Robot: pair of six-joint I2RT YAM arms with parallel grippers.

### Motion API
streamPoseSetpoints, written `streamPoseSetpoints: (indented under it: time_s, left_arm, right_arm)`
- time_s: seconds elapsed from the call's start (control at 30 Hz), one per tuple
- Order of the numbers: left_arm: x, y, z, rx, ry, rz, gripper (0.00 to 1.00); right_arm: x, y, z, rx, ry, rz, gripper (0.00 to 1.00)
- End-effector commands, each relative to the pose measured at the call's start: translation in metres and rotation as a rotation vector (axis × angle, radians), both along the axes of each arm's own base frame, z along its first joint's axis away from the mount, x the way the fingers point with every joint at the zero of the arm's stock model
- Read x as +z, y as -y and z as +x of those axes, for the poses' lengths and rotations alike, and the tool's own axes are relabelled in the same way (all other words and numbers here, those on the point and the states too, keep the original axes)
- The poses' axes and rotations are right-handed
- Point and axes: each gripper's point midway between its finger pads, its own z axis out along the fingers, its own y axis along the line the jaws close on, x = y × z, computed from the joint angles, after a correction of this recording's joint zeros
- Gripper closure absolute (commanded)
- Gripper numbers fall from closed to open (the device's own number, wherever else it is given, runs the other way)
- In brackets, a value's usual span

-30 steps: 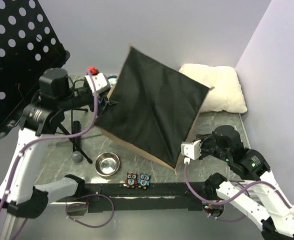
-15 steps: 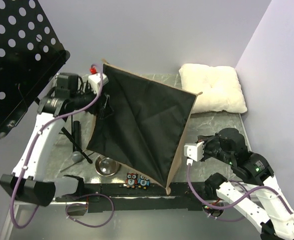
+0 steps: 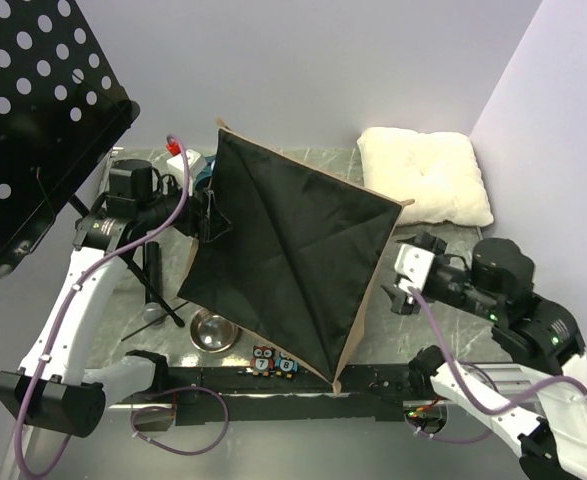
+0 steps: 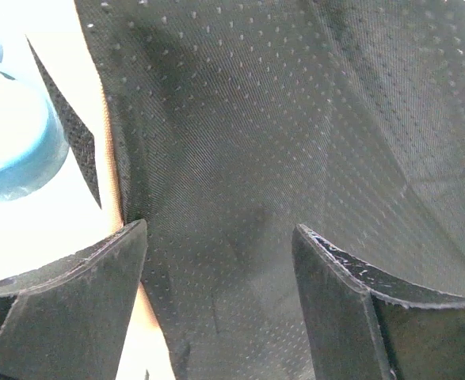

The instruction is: Set up the pet tent

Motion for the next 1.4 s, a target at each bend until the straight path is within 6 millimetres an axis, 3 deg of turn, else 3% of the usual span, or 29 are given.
streamPoseSetpoints:
  time_s: [0.0, 0.13, 0.23, 0.33, 0.43, 0.63, 0.77, 0.83, 0.97, 1.07, 1.17, 1.23, 1.3, 1.37]
  left_arm:
    - [0.010, 0.002, 0.015, 0.042, 0.018, -0.037, 0.22]
    - [0.004, 0.004, 0.021, 0.041, -0.009, -0.032, 0.22]
    - [0.004, 0.005, 0.022, 0.035, -0.026, -0.035, 0.22]
    - [0.010, 0.005, 0.020, 0.024, -0.027, -0.025, 0.20]
    - [0.028, 0.001, 0.008, -0.020, 0.023, -0.011, 0.14]
    - [0.055, -0.021, -0.009, 0.028, 0.103, 0.000, 0.09]
    - [0.038, -0.040, -0.015, 0.088, 0.080, 0.064, 0.05]
    - [0.020, -0.037, -0.022, 0.059, 0.025, 0.062, 0.01]
    - [-0.009, -0.026, -0.021, 0.005, -0.071, 0.024, 0.01]
    - [-0.018, -0.016, -0.009, -0.008, -0.116, -0.032, 0.11]
    - [-0.011, 0.002, -0.002, -0.045, -0.157, -0.103, 0.26]
    - [0.005, 0.015, -0.001, -0.086, -0.149, -0.166, 0.44]
    - [0.020, 0.027, 0.000, -0.108, -0.171, -0.259, 0.71]
    - [0.035, 0.037, -0.002, -0.140, -0.199, -0.352, 0.97]
  right_arm:
    - [0.025, -0.026, -0.027, 0.142, -0.046, 0.161, 0.08]
    - [0.028, -0.049, -0.026, 0.249, -0.128, 0.165, 0.05]
    - [0.015, -0.062, -0.010, 0.260, -0.174, 0.129, 0.07]
    - [-0.012, -0.059, 0.023, 0.162, -0.187, 0.024, 0.09]
    - [-0.027, -0.050, 0.050, 0.059, -0.172, -0.049, 0.12]
    - [-0.034, -0.042, 0.071, -0.052, -0.173, -0.080, 0.13]
    - [-0.037, -0.039, 0.083, -0.104, -0.163, -0.094, 0.13]
    - [-0.037, -0.039, 0.086, -0.115, -0.170, -0.092, 0.13]
    - [-0.036, -0.038, 0.094, -0.125, -0.148, -0.090, 0.13]
    - [-0.038, -0.032, 0.103, -0.145, -0.121, -0.100, 0.12]
    - [-0.035, -0.022, 0.117, -0.178, -0.088, -0.112, 0.12]
    - [-0.032, -0.013, 0.129, -0.207, -0.079, -0.110, 0.12]
    - [-0.021, -0.007, 0.138, -0.229, -0.039, -0.086, 0.11]
    - [-0.004, -0.012, 0.135, -0.199, 0.001, -0.043, 0.07]
